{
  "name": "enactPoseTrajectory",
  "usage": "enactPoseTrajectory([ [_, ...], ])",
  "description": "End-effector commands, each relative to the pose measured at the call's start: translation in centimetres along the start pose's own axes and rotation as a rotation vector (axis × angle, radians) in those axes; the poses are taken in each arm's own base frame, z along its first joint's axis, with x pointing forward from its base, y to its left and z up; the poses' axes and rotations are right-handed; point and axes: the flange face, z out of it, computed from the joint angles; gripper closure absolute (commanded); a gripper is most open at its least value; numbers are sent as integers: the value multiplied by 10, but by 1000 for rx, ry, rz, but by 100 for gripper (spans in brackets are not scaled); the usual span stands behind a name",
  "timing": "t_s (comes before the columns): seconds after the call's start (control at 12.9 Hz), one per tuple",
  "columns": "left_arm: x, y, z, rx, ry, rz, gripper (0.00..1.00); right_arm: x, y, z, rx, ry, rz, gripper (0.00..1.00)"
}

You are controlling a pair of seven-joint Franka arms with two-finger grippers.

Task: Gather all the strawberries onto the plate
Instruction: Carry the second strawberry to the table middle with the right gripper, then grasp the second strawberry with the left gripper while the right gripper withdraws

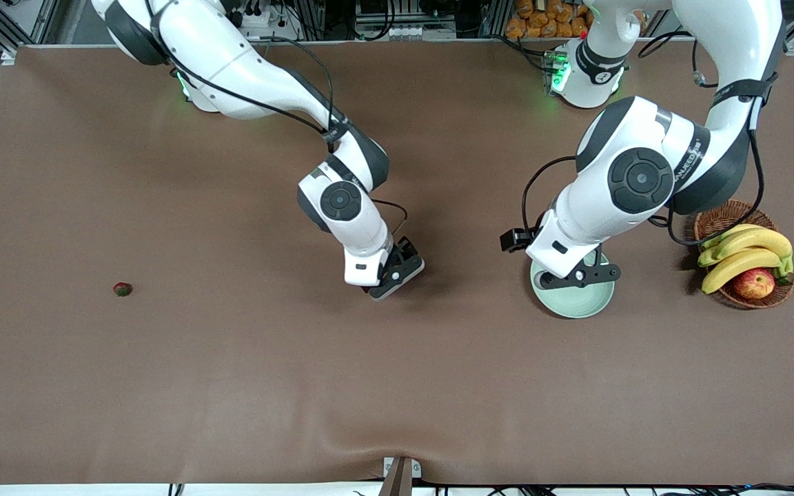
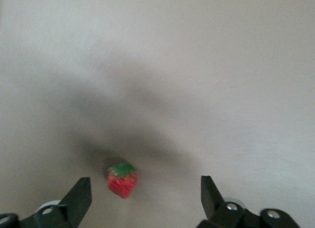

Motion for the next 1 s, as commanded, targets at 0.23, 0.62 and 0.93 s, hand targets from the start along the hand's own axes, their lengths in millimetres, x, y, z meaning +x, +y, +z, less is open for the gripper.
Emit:
enactPoseTrajectory([
  [0.23,-21,107,51,-70,130,56,0,-11,185,-101,-84,-7,241,0],
  [0.62,-62,204,145,86,259,127,0,-78,325,-107,-120,-58,452,0],
  [0.93,-72,229,213,147,358,149,0,-137,401,-115,-135,-98,586,0],
])
